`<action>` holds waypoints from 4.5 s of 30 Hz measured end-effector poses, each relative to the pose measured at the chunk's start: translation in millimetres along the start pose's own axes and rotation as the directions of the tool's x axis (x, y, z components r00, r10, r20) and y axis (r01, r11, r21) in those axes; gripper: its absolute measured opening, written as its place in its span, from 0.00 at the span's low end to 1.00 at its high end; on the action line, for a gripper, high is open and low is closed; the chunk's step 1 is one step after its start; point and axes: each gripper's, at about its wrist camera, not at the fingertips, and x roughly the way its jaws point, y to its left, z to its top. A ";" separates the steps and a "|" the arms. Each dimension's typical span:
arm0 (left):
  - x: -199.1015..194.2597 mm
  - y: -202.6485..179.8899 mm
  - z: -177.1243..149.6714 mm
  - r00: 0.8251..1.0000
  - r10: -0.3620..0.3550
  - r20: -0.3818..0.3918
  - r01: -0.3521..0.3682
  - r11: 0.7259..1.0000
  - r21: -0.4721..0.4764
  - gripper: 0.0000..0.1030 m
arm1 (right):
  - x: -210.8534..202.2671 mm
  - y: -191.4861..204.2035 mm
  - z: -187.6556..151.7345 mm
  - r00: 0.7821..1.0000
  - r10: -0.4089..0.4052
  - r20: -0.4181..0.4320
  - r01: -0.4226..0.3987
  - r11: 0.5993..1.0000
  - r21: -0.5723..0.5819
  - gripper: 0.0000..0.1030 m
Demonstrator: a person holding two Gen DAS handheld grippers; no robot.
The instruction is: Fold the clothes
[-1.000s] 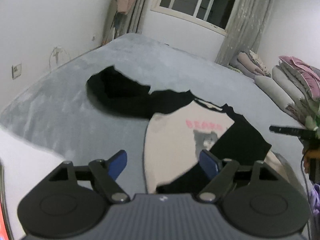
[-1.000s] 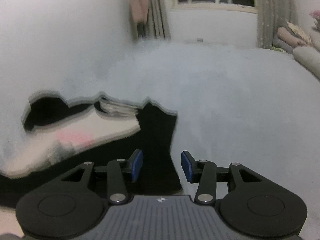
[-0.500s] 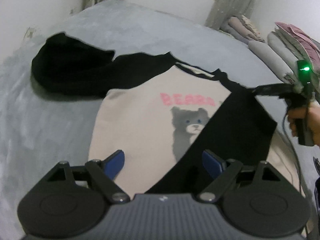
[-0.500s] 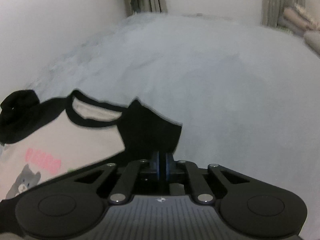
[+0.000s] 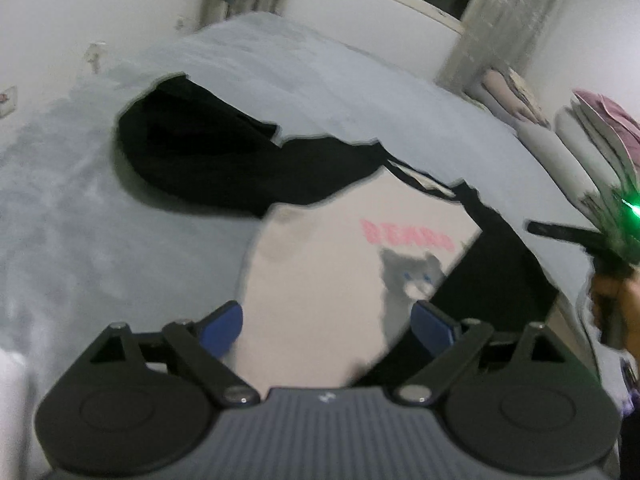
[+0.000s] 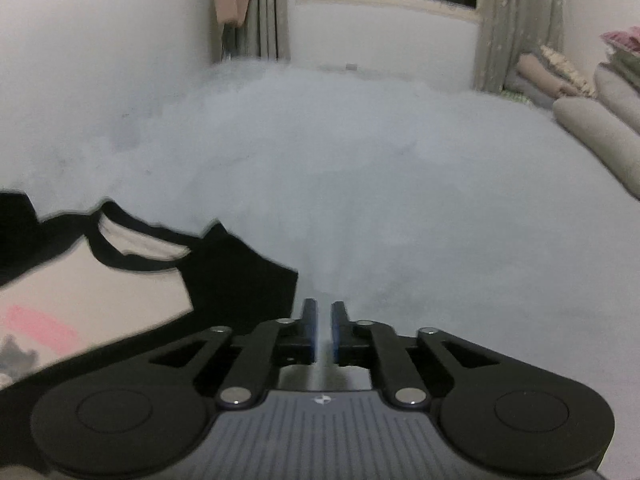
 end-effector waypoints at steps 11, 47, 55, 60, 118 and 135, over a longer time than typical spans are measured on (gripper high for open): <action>-16.9 62.2 66.2 0.985 0.091 0.147 -0.057 0.974 -0.220 0.98 | -130.9 24.3 -48.8 0.921 0.378 0.096 -0.388 0.869 0.307 0.53; -8.4 -91.3 -2.0 0.867 -0.490 -0.091 0.408 0.591 0.696 0.90 | -125.0 17.7 -83.6 0.927 0.358 0.114 -0.376 0.873 0.310 0.69; 19.4 10.5 56.1 0.828 -0.558 0.046 0.546 0.823 0.157 1.00 | -121.8 24.4 -82.8 0.933 0.351 0.077 -0.359 0.897 0.258 0.71; 49.0 24.9 67.0 0.887 -0.453 0.089 0.456 0.890 -0.015 1.00 | -122.2 31.9 -83.2 0.928 0.367 0.071 -0.373 0.895 0.246 0.71; -51.5 -163.5 -10.6 0.522 -0.841 -0.145 0.690 0.317 0.651 0.92 | -147.9 -35.5 -82.7 0.935 0.289 0.204 -0.347 0.860 0.373 0.76; 23.2 -81.8 4.7 0.988 -0.131 -0.078 0.147 0.690 0.709 0.91 | -129.8 16.7 -77.0 0.905 0.414 0.095 -0.425 0.880 0.214 0.77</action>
